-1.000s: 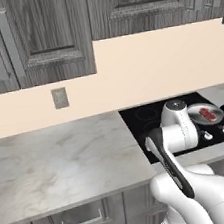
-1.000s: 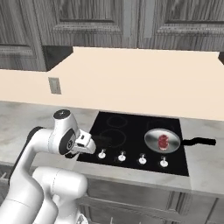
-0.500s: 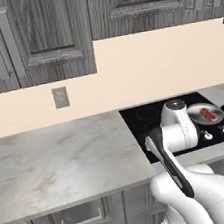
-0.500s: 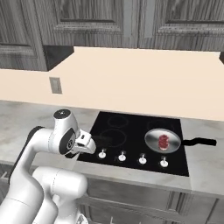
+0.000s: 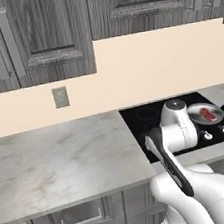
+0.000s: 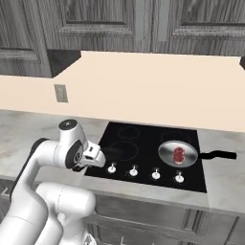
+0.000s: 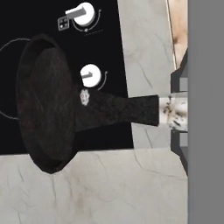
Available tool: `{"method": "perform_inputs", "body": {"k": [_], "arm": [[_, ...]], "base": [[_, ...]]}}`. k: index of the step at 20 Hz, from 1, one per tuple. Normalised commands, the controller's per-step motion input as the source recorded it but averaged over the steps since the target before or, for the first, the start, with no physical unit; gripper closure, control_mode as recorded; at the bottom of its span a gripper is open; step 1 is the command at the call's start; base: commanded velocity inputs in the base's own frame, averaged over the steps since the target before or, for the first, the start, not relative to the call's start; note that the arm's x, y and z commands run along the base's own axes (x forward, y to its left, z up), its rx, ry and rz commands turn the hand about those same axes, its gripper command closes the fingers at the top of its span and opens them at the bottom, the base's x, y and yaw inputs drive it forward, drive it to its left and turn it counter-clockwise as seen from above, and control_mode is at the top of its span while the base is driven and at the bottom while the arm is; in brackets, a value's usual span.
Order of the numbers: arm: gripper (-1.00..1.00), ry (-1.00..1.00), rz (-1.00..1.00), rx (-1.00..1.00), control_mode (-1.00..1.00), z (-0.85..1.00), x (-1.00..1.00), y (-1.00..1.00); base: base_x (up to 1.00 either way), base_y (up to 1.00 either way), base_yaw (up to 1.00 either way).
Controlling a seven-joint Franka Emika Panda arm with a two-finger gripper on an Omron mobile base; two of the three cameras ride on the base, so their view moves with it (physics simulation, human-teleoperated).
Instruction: Place both pans onto different burners. Then place the squash and the steak on different pans.
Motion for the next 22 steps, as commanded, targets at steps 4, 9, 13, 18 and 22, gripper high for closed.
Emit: {"method": "perform_inputs", "body": {"k": [4, 9, 13, 18, 22], "arm": [[1.0, -0.08, 0.0, 0.0, -1.0, 0.0, 0.35, -0.3], [1.0, -0.16, 0.0, 0.0, -1.0, -0.02, 0.33, -0.2], [1.0, -0.15, 0.0, -0.01, -1.0, -0.12, 0.29, -0.08], [1.0, -0.14, 0.0, -0.01, -1.0, -0.26, 0.17, -0.02], [1.0, -0.13, 0.0, -0.01, -1.0, -0.32, 0.04, 0.0]], "base": [[0.0, 0.0, 0.0], [0.0, 0.0, 0.0], [0.0, 0.0, 0.0], [0.0, 0.0, 0.0], [0.0, 0.0, 0.0]]}}
